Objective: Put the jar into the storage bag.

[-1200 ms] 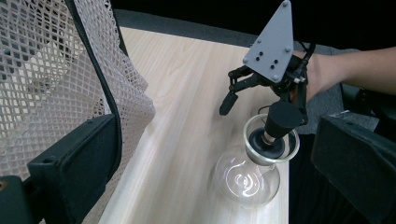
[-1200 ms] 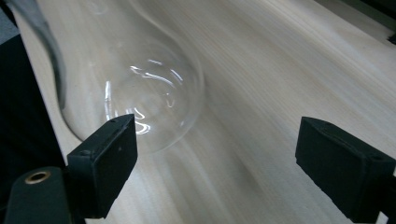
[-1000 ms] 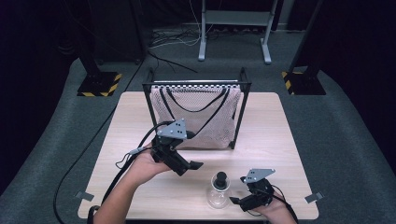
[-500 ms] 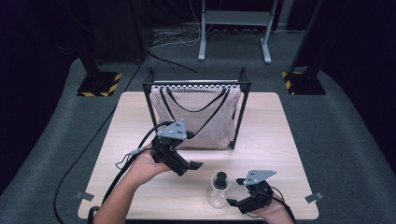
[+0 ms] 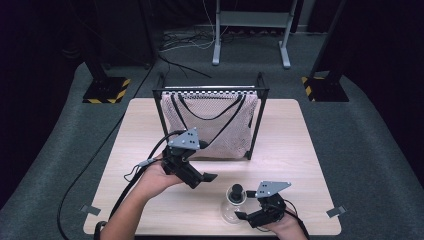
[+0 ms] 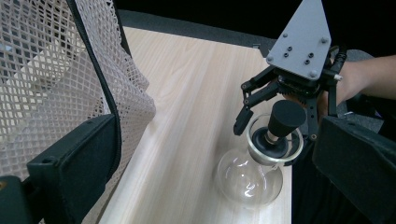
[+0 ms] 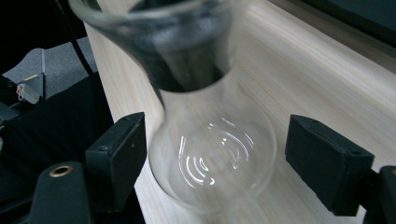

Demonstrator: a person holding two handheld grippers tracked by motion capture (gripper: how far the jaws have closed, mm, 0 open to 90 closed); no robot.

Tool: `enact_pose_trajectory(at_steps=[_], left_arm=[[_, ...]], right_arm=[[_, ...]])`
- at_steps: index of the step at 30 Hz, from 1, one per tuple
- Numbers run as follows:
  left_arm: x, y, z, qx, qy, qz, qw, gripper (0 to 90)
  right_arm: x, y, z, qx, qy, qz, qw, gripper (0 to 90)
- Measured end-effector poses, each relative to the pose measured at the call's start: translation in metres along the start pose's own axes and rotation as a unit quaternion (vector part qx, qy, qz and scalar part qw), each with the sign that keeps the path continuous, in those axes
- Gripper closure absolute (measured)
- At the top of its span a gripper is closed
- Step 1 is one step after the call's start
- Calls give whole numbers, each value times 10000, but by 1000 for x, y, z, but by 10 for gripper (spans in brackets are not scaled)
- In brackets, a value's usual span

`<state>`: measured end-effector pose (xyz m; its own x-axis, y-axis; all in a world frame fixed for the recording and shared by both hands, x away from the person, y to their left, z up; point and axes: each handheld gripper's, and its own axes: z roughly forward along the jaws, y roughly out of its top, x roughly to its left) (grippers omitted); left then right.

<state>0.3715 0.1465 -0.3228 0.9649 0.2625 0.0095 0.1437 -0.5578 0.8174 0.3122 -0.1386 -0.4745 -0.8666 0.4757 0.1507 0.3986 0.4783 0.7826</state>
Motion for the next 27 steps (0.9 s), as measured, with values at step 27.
enact_pose_trajectory(at_steps=[27], left_arm=[[1, -3, 1, -28, 46, -23, 10000, 6]], right_arm=[[6, 9, 2, -442, 4, -50, 9990, 400]])
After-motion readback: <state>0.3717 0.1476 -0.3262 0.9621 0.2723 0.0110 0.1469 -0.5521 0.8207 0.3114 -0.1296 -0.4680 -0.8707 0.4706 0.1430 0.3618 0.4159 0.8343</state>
